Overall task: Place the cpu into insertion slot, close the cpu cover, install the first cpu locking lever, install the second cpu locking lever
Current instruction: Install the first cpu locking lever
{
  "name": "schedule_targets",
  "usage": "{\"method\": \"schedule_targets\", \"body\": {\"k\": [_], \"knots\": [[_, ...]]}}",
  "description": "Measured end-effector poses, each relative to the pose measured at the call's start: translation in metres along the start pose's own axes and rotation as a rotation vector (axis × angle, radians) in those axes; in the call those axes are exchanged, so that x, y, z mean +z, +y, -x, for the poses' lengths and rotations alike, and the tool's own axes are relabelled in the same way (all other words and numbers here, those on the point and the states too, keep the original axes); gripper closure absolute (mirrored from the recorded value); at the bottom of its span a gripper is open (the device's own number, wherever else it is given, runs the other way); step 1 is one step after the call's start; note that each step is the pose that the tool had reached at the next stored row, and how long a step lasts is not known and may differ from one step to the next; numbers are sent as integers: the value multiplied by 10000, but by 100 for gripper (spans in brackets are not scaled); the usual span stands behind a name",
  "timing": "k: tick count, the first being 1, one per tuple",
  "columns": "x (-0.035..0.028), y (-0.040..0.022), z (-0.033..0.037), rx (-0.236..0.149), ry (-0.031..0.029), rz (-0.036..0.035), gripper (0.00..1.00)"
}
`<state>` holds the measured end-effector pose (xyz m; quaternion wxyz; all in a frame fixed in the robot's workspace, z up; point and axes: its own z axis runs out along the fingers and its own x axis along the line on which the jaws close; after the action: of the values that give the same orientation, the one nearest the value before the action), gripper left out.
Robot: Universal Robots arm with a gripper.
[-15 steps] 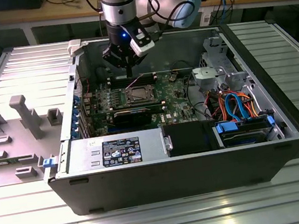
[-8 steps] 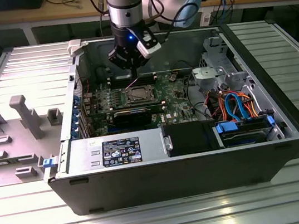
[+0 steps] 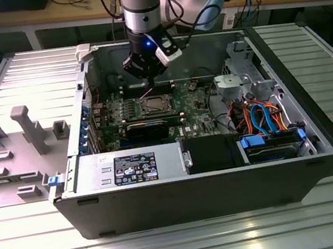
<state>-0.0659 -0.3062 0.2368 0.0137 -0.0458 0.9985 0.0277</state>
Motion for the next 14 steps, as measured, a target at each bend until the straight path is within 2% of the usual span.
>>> {"method": "schedule_targets", "body": {"k": [11, 12, 13, 14], "knots": [[71, -6, 69, 142, -8, -4, 89], [94, -9, 79, 232, -13, -7, 89], [175, -17, 133, 498, -27, -15, 89], [217, -22, 187, 598, -32, -19, 89]]}}
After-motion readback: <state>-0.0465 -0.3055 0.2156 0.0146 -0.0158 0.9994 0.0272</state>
